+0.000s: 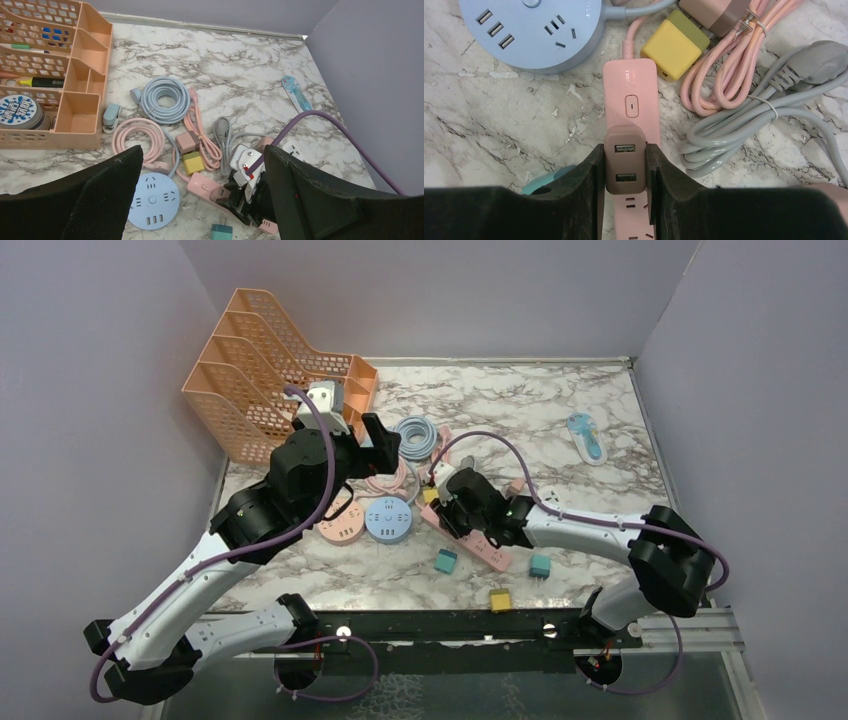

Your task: Insert the plug

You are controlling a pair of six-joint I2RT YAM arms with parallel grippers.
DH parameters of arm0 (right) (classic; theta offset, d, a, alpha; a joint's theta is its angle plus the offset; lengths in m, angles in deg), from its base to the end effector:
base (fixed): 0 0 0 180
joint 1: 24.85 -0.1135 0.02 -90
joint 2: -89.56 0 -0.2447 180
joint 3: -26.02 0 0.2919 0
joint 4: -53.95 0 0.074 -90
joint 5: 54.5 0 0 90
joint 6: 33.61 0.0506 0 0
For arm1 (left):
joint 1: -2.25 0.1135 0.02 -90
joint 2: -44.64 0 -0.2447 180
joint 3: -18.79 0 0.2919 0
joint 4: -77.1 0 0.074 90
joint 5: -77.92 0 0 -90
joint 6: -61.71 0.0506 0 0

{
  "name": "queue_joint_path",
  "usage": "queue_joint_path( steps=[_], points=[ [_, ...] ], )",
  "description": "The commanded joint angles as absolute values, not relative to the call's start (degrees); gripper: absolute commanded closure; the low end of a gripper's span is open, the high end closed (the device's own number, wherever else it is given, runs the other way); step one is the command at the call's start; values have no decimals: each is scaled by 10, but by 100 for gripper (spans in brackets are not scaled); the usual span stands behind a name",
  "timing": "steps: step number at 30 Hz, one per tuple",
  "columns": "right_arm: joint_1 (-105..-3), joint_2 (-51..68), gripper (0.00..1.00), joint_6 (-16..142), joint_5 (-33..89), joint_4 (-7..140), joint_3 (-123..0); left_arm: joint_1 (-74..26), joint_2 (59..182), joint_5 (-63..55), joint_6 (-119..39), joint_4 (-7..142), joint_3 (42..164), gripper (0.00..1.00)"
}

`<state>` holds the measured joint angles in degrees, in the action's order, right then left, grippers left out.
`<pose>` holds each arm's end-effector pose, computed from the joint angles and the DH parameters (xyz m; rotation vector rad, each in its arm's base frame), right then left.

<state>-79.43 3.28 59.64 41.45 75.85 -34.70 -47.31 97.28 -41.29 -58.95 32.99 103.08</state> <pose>0.2080 0.2834 0.1401 -1.0047 2.2040 0.3456 0.1715 -0.1631 0.4357 -0.0742 1.7927 -0.5587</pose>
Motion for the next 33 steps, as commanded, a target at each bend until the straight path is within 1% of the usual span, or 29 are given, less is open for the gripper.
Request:
queue_joint_path(
  steps=[1, 2, 4, 6, 8, 10, 13, 15, 21, 25, 29, 30, 31, 32, 33],
  points=[
    [-799, 19, 98, 670, 400, 768, -310, -471, 973, -421, -583, 323, 1047, 7],
    [-800, 23, 97, 684, 398, 761, -304, -471, 973, -421, -584, 323, 1046, 7],
    [-800, 30, 89, 705, 393, 744, -291, -471, 973, -421, -584, 322, 1045, 7],
    [-800, 37, 78, 724, 401, 745, -291, -471, 976, -420, -585, 320, 1047, 7],
    [-800, 50, 65, 737, 421, 766, -305, -471, 982, -420, -582, 318, 1055, 7],
    [-799, 67, 56, 744, 440, 804, -331, -471, 989, -423, -577, 311, 1068, 7],
    [-799, 86, 47, 735, 445, 853, -369, -471, 991, -430, -575, 311, 1071, 7],
    [-799, 85, 44, 726, 442, 880, -392, -471, 992, -436, -570, 311, 1070, 7],
    [-798, 49, 43, 699, 429, 919, -432, -471, 993, -438, -564, 310, 1072, 7],
    [-799, 11, 47, 690, 435, 946, -455, -471, 993, -436, -567, 309, 1071, 7],
    [-799, -13, 49, 686, 443, 963, -468, -471, 991, -434, -571, 307, 1069, 7],
    [-799, -17, 51, 684, 442, 964, -469, -471, 991, -433, -572, 308, 1069, 7],
    [-799, -21, 55, 681, 442, 965, -470, -471, 990, -433, -573, 308, 1068, 7],
    [-799, -25, 60, 679, 441, 966, -472, -471, 991, -432, -574, 308, 1068, 7],
    [-799, -29, 66, 678, 440, 967, -474, -471, 992, -432, -574, 308, 1068, 7]
  ],
)
